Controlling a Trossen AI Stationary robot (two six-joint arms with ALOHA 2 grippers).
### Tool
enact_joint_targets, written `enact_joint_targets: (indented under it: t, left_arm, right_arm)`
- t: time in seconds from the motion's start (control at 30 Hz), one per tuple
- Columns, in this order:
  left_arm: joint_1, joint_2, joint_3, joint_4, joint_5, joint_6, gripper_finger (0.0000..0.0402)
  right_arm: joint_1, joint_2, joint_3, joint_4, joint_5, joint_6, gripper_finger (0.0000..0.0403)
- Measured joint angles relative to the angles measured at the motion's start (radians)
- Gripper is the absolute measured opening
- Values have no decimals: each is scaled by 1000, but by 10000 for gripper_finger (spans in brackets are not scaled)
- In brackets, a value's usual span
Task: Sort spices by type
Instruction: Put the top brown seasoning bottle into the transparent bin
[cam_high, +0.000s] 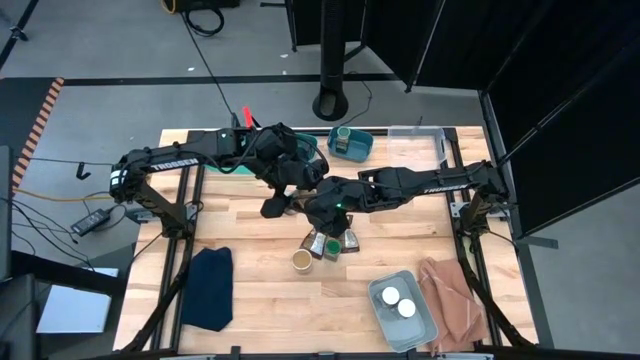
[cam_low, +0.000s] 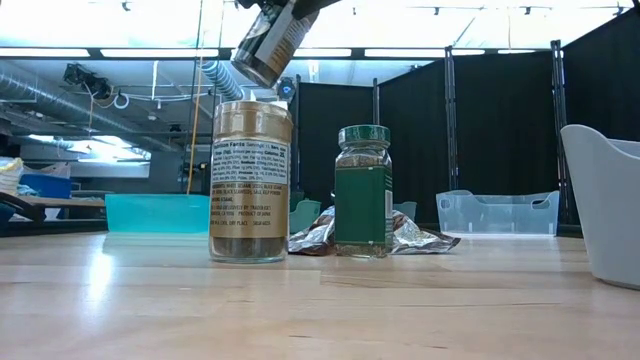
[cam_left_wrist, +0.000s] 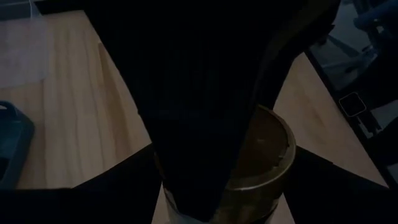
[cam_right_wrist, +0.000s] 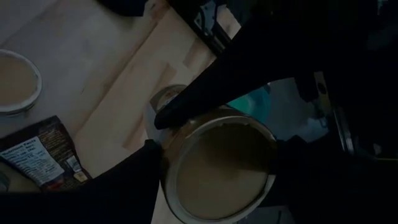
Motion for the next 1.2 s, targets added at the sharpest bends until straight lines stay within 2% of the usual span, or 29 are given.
enact_joint_targets:
  t: [0.2,0.77,1.2]
  left_arm:
    - [-1,0,0,5,-53,-4,279]
    - [-1,-2,1,4,-226,-60,332]
    - [0,-37,2,-21,-290,-56,343]
  right_arm:
    - [0,1,0,-5,16,-5,281]
    - [-13,3,-2,-16,42,11,281]
    - [-27,5,-2,-31,27,59,281]
